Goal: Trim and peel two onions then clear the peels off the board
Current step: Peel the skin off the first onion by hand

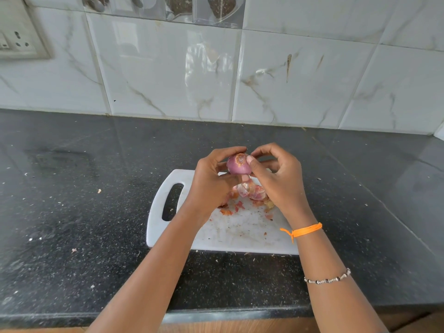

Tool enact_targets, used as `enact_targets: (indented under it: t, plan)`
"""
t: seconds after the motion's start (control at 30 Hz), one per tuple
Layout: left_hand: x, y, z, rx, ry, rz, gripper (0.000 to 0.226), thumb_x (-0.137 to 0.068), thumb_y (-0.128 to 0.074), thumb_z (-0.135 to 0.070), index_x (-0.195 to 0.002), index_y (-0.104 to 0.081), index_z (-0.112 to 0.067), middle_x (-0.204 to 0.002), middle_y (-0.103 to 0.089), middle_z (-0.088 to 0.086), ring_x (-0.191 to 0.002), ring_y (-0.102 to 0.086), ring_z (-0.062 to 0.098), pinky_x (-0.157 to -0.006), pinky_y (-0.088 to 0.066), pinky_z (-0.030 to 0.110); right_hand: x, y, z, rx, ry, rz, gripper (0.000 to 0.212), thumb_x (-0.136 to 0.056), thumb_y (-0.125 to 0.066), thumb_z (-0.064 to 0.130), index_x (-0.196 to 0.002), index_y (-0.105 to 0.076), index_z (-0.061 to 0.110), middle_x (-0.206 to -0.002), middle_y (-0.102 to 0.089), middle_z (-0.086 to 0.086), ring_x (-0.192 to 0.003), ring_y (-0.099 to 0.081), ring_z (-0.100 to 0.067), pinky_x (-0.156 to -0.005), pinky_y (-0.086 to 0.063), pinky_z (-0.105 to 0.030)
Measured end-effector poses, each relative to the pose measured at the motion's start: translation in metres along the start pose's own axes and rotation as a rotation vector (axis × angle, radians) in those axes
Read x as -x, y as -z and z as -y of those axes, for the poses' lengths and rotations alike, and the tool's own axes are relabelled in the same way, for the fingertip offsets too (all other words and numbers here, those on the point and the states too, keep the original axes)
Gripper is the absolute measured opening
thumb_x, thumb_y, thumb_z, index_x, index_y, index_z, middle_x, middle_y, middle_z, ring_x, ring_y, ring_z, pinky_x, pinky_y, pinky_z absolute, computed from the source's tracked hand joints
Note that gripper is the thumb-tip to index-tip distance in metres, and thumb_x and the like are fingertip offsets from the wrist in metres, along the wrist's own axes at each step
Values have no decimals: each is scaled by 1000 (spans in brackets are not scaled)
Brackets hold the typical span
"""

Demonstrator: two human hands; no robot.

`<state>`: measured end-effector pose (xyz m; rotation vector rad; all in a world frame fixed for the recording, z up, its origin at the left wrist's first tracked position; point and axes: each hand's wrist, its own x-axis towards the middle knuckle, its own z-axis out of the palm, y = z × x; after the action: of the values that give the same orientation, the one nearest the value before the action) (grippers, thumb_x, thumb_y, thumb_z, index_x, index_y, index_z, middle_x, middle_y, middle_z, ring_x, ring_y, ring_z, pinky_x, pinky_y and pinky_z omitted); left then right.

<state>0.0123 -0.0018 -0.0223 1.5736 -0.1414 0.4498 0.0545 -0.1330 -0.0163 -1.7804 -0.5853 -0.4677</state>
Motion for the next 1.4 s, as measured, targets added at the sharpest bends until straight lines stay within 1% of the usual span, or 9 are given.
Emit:
enact_targets:
  t: [0.3,0.53,0.7,0.83,0.9,1.0,1.1,1.3,1.4]
  plan:
    - [-1,0,2,-41,-21,2,51,-68,-76,8,-108,-66,-20,-106,-65,-6,-91,-64,4,-81,-56,25,-1,0,2,-13,-25,-11,14,-79,-67,2,-80,-64,16,-78,-65,9,-70,-63,-2,-61,-45,-10]
    - [0,-1,1,-23,-24,22,51,-68,-76,9,-111,-65,-16,-109,-66,1,-84,-64,-1,-80,-55,23,-2,1,0,21,-5,-89,18,-74,-63,-5,-74,-66,13,-72,-64,10,-65,-61,-1,-61,-46,-9]
    - [-1,0,0,-5,-8,3,51,-70,-75,6,-114,-65,-17,-109,-67,1,-83,-64,0,-71,-53,18,-4,4,-4,51,6,-111,30,-75,-49,-8,-64,-58,19,-65,-59,6,-66,-61,-18,-66,-56,-40]
    - [-1,1,0,-4,32,-22,49,-72,-77,-1,-116,-64,-21,-109,-67,-4,-80,-63,-1,-67,-51,15,-2,3,-4,-6,-34,-125,21,-75,-37,6,-56,-41,-4,-53,-34,-15,-53,-32,-20,-49,-37,-40]
    - [-1,1,0,2,47,-29,45,-74,-77,-7,-115,-64,-23,-109,-67,-7,-82,-64,3,-66,-50,16,-2,3,-4,-15,-61,-115,30,-76,-44,18,-55,-34,-1,-53,-27,-8,-56,-27,-19,-51,-34,-43]
    - [-1,0,-1,20,73,-52,40,-76,-77,-13,-112,-65,-24,-107,-68,-8,-85,-66,11,-68,-50,17,-3,4,-2,-63,-104,-70,27,-83,-57,26,-62,-52,9,-56,-48,9,-61,-46,-13,-62,-46,-40]
    - [-2,0,-3,37,90,-84,37,-73,-79,-16,-106,-66,-26,-101,-69,-10,-81,-66,7,-70,-53,18,-3,5,0,-103,-85,-5,11,-84,-71,21,-81,-64,12,-76,-65,7,-72,-61,-8,-69,-54,-30]
    - [-2,1,-1,31,111,-89,31,-72,-80,-22,-100,-68,-28,-100,-70,-8,-90,-67,14,-82,-56,30,-5,8,-2,-118,-118,-4,6,-86,-67,8,-80,-65,7,-74,-64,-1,-62,-61,-5,-56,-50,-16]
    - [-2,2,-1,50,124,-94,30,-73,-80,-22,-101,-68,-26,-101,-71,-6,-93,-67,16,-84,-56,34,-6,10,-6,-32,-139,-32,6,-85,-67,8,-79,-66,9,-70,-64,4,-58,-60,-4,-57,-53,-21]
